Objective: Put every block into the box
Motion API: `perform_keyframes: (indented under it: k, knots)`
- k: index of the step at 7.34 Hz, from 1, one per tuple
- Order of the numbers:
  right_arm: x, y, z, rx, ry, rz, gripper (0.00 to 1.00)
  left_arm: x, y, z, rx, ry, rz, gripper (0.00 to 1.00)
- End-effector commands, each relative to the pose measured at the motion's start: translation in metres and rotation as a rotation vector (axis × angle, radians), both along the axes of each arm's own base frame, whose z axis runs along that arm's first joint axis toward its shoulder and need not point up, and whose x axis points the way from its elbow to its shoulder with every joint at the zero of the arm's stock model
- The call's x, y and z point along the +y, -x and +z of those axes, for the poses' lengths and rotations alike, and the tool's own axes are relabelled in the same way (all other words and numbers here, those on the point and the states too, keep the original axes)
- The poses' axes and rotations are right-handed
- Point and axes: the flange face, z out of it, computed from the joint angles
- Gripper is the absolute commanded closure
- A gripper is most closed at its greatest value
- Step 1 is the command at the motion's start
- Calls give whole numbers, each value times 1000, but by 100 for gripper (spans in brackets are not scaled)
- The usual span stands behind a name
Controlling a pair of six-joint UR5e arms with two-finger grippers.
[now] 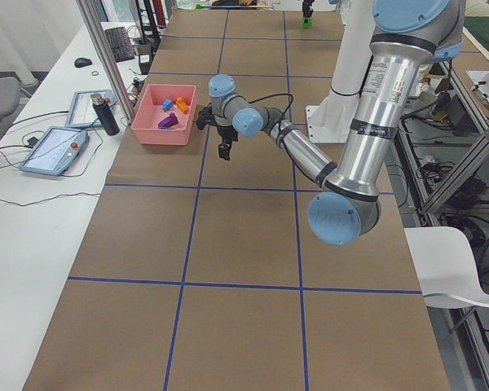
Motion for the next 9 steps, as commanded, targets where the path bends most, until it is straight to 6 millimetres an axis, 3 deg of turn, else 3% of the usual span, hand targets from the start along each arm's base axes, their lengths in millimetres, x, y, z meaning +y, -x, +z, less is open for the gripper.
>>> perform_keyframes:
  k: [1, 2, 4, 5, 7, 8, 9]
  knots:
    - [-116, 12, -63, -27, 27, 69, 100, 10, 26, 15, -17, -46, 17, 0]
    - [-181, 14, -102, -24, 46, 92, 100, 6, 47, 35, -38, -93, 46, 0]
    - [-313, 27, -176, -21, 68, 100, 100, -4, 107, 72, -84, -161, 49, 0]
    - [-359, 33, -212, -20, 73, 100, 100, -8, 133, 82, -98, -185, 39, 0]
    - [-429, 40, -283, -13, 93, 103, 100, -11, 151, 92, -109, -162, 4, 0]
    - [-456, 53, -321, -15, 100, 101, 100, -10, 176, 103, -122, -142, -37, 0]
    - [-478, 82, -360, -26, 119, 118, 100, -14, 199, 111, -139, -105, -81, 0]
